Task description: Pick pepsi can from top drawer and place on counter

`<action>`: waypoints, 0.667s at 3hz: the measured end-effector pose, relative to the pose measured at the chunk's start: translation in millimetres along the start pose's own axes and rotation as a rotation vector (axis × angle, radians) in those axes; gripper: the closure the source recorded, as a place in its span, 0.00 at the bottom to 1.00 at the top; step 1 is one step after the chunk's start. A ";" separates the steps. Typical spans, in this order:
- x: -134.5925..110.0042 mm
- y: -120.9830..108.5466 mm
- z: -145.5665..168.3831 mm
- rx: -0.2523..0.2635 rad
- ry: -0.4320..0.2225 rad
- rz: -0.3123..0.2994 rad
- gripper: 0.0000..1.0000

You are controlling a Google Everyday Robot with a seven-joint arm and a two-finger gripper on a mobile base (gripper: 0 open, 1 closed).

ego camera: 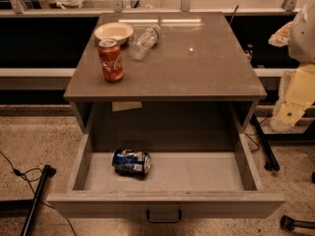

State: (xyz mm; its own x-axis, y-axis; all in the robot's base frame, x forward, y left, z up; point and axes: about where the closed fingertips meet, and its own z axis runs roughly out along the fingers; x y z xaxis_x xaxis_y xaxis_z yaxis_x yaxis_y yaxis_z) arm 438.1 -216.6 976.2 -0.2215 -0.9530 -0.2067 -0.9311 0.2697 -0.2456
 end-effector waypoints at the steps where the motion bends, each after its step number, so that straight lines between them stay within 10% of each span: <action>1: 0.0 0.0 0.0 0.000 0.000 0.000 0.00; 2: -13.8 7.9 33.0 -0.065 -0.066 -0.010 0.00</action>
Offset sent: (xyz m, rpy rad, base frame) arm 0.0230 0.0909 -0.1436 0.3569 0.2327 0.1960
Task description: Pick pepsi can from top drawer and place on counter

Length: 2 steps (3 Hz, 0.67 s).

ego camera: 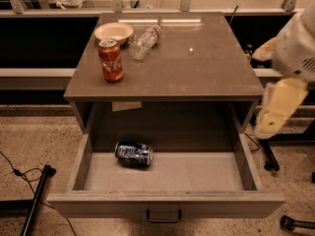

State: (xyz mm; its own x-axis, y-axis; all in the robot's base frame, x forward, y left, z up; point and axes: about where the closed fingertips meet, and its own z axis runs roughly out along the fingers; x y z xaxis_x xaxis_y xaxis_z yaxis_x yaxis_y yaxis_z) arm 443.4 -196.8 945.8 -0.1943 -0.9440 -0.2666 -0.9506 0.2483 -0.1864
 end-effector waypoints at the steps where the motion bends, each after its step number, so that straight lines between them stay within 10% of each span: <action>1: -46.2 31.3 85.5 -0.148 -0.117 -0.032 0.00; 2: -80.4 64.9 148.2 -0.203 -0.199 -0.065 0.00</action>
Offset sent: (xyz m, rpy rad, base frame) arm -0.0183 0.1716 -0.1810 0.2992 0.1466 0.2057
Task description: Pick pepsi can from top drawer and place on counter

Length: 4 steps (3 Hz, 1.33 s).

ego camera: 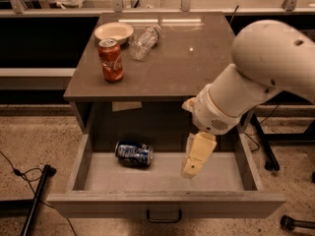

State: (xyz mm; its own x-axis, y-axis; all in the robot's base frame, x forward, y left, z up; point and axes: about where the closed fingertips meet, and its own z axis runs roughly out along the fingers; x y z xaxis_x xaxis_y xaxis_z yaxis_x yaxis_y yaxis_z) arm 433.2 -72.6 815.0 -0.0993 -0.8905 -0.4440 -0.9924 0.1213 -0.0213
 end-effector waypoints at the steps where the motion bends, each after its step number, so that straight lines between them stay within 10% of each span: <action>1: 1.1 -1.5 -3.8 0.005 0.004 0.001 0.00; 4: -48.2 -43.8 99.4 0.144 -0.006 0.032 0.04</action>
Offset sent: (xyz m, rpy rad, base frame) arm 0.0407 0.0374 -0.0321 0.1515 -0.0839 -0.0634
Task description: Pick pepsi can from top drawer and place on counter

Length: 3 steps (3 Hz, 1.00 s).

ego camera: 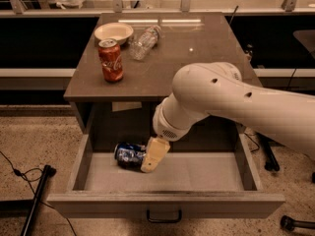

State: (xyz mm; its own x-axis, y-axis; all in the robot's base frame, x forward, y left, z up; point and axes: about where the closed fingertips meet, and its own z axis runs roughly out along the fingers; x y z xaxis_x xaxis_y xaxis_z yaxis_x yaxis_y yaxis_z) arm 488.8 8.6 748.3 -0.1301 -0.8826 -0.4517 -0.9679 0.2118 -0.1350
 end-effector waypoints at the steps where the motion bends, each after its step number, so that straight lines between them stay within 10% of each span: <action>1: -0.1 2.8 21.8 0.006 0.006 0.000 0.07; 3: -15.3 10.3 93.5 -0.018 0.018 -0.044 0.10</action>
Offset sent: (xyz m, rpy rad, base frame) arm 0.0164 0.0713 -0.0791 -0.0120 0.0171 0.0800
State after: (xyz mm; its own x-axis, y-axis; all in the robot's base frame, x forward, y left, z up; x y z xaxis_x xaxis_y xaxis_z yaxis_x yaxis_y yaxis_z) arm 500.9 63.5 671.4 -0.0907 -0.8982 -0.4300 -0.9765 0.1651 -0.1387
